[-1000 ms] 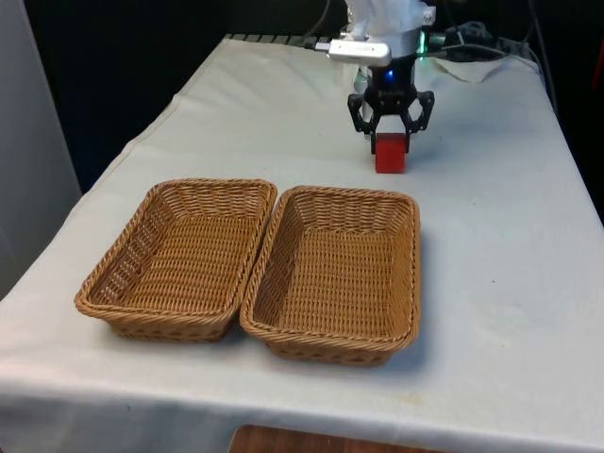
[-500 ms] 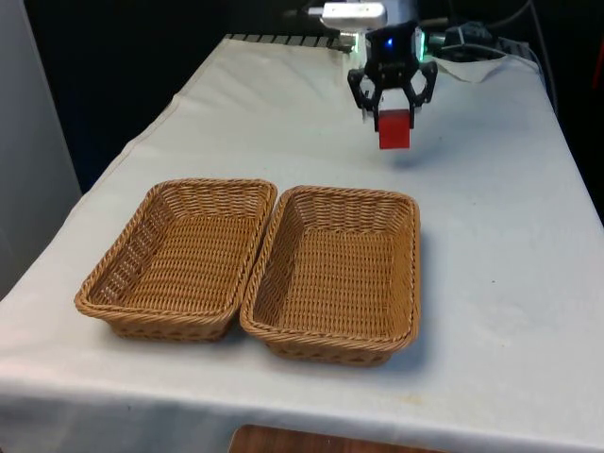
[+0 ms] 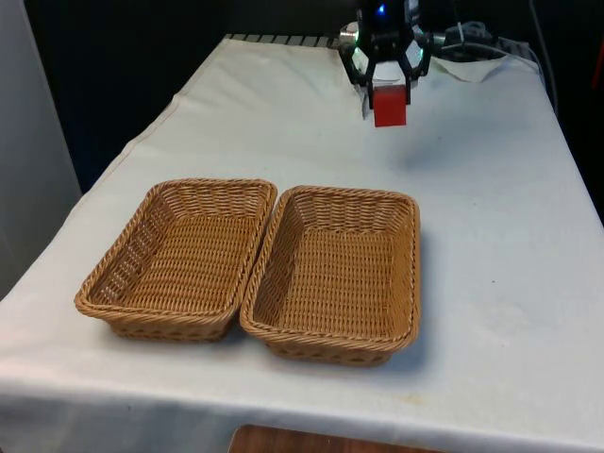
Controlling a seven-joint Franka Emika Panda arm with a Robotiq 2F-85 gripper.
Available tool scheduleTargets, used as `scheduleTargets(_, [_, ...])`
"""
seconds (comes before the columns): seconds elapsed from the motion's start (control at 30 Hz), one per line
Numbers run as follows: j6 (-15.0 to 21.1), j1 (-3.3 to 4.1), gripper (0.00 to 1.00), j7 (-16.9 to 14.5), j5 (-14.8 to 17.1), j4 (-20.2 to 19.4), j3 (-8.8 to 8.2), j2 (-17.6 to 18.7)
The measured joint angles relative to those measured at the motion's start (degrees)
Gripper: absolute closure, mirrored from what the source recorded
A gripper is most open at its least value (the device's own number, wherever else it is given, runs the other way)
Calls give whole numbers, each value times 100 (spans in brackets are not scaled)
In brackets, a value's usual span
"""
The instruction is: Pick up the red cube and place it into the right basket.
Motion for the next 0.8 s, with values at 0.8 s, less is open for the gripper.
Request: scheduleTargets(0.8, [-1375,-17,98,-74,-315,1324,-584,132])
